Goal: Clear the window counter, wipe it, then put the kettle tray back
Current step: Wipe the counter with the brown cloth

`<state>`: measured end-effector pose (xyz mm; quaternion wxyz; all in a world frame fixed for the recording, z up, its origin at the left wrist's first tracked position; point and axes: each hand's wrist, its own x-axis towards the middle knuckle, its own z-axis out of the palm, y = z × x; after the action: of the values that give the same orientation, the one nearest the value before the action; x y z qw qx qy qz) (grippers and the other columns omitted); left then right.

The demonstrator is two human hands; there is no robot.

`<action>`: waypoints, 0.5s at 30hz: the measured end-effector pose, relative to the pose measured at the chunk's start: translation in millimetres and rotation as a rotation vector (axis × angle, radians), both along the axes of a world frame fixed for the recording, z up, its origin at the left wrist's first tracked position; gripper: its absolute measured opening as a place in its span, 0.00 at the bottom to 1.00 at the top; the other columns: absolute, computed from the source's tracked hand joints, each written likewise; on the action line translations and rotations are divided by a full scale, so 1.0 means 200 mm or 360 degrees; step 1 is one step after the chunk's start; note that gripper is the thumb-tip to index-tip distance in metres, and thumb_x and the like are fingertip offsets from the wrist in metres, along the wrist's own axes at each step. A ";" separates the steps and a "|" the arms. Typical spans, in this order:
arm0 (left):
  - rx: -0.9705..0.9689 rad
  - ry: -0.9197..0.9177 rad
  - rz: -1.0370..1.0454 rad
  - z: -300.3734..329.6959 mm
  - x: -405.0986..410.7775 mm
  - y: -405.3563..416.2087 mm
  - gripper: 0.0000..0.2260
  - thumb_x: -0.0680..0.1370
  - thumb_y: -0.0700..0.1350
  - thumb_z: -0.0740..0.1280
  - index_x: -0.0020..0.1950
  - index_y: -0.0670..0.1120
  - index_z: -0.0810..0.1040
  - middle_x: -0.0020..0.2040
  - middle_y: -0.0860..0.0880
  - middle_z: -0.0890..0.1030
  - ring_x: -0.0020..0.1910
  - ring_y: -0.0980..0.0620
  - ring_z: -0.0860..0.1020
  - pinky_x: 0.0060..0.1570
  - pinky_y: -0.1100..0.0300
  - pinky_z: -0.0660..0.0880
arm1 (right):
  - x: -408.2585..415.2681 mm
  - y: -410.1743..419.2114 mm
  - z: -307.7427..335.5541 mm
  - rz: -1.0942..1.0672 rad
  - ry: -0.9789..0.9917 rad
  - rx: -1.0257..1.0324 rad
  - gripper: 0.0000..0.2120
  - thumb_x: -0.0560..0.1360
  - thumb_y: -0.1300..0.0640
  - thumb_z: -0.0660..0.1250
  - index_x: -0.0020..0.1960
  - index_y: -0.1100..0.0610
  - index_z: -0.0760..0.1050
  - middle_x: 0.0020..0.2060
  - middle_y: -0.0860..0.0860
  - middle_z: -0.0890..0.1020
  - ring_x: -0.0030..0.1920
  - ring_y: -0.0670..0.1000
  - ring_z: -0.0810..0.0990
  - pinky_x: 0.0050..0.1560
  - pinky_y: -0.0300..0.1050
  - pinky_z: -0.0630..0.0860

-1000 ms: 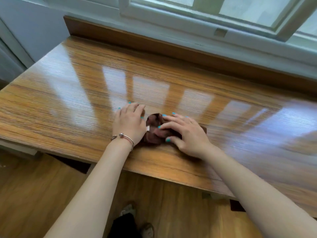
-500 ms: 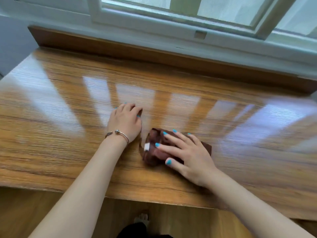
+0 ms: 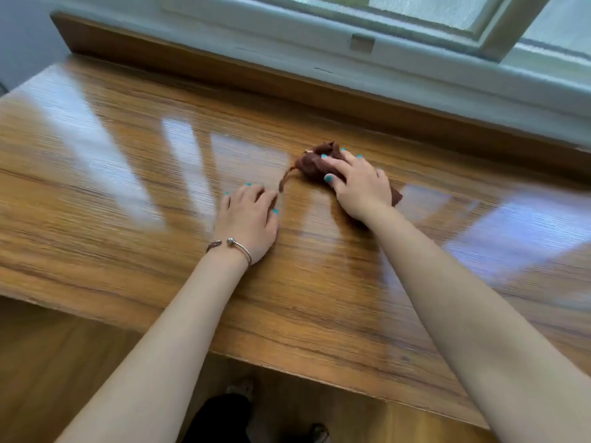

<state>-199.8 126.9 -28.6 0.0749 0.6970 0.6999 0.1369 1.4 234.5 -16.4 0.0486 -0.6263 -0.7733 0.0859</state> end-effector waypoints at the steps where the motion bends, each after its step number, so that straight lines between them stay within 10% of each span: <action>1: -0.0008 0.0018 0.0062 -0.01 0.03 -0.04 0.19 0.79 0.48 0.59 0.69 0.49 0.71 0.70 0.47 0.70 0.70 0.45 0.65 0.69 0.48 0.60 | -0.01 -0.02 -0.01 0.0020 -0.0005 -0.0004 0.19 0.82 0.41 0.53 0.73 0.35 0.62 0.77 0.44 0.60 0.77 0.53 0.57 0.73 0.58 0.54; 10: 0.0021 0.0169 0.0505 -0.09 0.28 -0.39 0.20 0.81 0.51 0.56 0.74 0.52 0.66 0.75 0.46 0.65 0.74 0.44 0.59 0.71 0.44 0.55 | 0.31 -1.20 0.00 0.0774 0.0143 -0.0050 0.22 0.78 0.36 0.48 0.71 0.32 0.63 0.76 0.42 0.63 0.77 0.52 0.59 0.74 0.58 0.54; 15: 0.0054 0.0104 0.0506 -0.04 0.30 -0.42 0.21 0.79 0.54 0.60 0.71 0.50 0.70 0.73 0.45 0.67 0.73 0.43 0.62 0.72 0.46 0.57 | 0.44 -0.97 0.00 0.0903 0.0119 -0.0048 0.21 0.78 0.38 0.52 0.71 0.32 0.63 0.75 0.40 0.63 0.76 0.52 0.60 0.72 0.55 0.55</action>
<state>-139.5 42.2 -36.0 0.0178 0.5827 0.8010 0.1360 89.1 39.8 -16.7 0.0417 -0.3819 -0.9140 0.1306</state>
